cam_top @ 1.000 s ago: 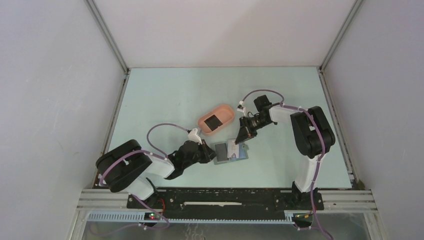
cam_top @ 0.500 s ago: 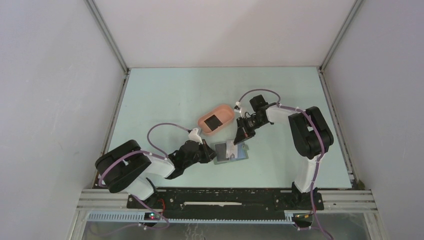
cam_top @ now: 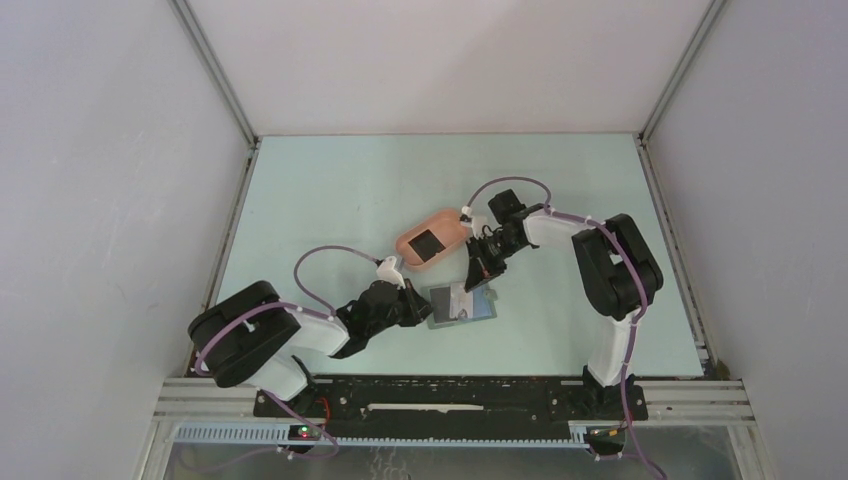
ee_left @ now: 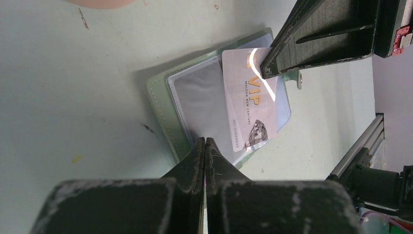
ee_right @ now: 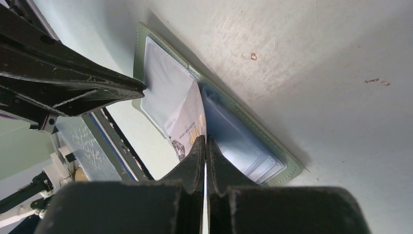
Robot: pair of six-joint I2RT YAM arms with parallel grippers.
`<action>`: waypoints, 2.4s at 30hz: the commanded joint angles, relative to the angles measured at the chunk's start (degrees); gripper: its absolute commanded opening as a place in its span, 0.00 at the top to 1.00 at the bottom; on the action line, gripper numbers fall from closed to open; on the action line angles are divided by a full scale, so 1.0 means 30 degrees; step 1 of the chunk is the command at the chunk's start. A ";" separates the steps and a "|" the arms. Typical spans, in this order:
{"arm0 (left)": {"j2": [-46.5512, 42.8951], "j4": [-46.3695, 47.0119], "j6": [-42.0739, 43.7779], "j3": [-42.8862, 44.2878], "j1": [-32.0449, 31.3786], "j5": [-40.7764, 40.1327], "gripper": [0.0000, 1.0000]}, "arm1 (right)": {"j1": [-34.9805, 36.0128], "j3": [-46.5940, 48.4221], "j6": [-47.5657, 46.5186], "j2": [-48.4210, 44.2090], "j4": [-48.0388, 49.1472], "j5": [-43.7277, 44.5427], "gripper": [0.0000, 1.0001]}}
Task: Put the credit cards into the card holder
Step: Insert the credit card into the card holder.
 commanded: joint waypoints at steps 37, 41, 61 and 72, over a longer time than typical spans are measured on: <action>-0.0639 -0.2040 0.1451 0.0684 -0.0084 -0.0620 1.00 | 0.1674 0.0633 0.0376 -0.0197 -0.0738 0.3560 0.98; -0.0487 -0.1956 0.1466 0.0817 -0.0084 -0.0390 1.00 | 0.1549 0.0697 0.0785 -0.0202 -0.0322 0.3198 1.00; -0.0388 -0.1864 0.1554 0.0915 -0.0108 -0.0019 1.00 | 0.0979 0.0790 0.2305 0.0685 0.1279 0.1429 1.00; -0.0229 -0.1698 0.1569 0.1077 -0.0099 0.0376 0.97 | 0.0957 0.0788 0.2652 0.1179 0.1985 0.1181 1.00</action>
